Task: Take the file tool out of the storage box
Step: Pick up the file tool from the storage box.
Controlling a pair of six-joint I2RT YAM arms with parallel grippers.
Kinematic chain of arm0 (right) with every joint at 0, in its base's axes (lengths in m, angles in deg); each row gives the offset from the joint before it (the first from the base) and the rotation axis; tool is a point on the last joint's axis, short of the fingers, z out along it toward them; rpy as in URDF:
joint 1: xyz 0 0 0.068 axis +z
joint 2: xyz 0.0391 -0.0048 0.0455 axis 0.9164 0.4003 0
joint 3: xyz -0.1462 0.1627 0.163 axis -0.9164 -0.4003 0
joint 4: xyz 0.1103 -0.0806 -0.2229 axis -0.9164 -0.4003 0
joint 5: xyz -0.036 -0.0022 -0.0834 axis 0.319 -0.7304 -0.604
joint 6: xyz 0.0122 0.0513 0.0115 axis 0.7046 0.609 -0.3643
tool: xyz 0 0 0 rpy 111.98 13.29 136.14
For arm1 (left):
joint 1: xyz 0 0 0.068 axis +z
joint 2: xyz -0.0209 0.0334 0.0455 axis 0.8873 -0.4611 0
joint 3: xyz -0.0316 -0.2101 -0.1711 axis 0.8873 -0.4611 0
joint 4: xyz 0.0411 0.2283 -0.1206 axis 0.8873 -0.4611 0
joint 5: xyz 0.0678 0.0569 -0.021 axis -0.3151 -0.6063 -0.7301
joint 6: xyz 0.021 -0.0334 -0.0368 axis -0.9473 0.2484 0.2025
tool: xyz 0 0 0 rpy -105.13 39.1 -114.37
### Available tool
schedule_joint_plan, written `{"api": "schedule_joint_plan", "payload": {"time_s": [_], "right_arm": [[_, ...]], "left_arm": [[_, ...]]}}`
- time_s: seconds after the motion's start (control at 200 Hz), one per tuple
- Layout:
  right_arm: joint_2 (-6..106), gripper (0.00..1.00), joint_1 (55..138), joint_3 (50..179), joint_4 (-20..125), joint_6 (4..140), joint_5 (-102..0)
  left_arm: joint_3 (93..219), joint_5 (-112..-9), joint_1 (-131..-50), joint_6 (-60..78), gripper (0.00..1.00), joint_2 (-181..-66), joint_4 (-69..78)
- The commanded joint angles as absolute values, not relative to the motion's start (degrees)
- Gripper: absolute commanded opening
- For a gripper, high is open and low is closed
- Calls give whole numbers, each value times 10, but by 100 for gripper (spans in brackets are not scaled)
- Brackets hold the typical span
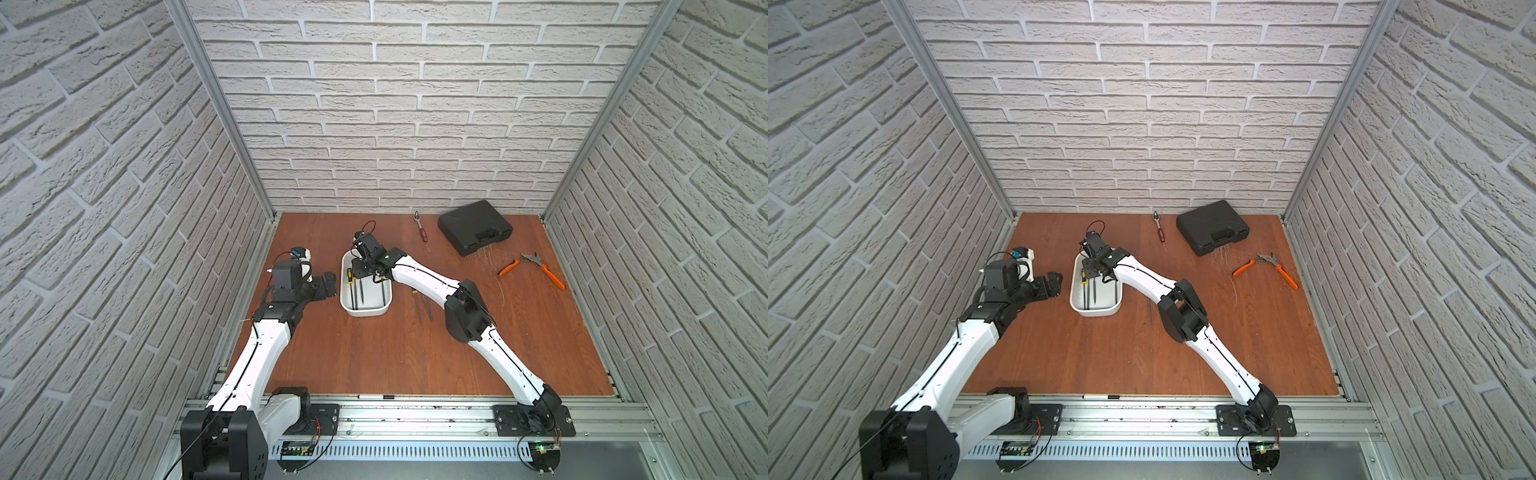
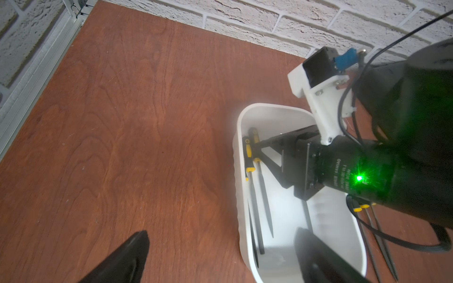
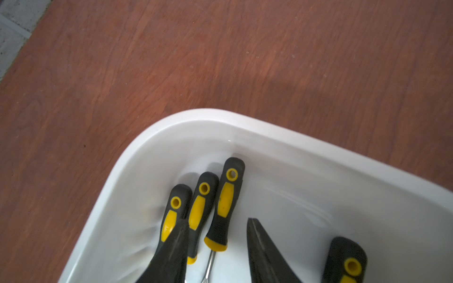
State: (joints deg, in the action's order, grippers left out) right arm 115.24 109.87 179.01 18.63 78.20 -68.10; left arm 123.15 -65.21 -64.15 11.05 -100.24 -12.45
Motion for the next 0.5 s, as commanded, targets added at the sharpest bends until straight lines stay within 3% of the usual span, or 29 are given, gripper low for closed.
{"api": "schedule_joint_plan", "payload": {"time_s": [0.0,0.49], "right_arm": [[1165,44,1108,1808,184,767,-695],[1173,41,1111,1810,167,752,-714]], "left_arm": [[1222,-647,-639,110,99,-993,-99],[1223,-646,-639,109,99,-991,-100]]}}
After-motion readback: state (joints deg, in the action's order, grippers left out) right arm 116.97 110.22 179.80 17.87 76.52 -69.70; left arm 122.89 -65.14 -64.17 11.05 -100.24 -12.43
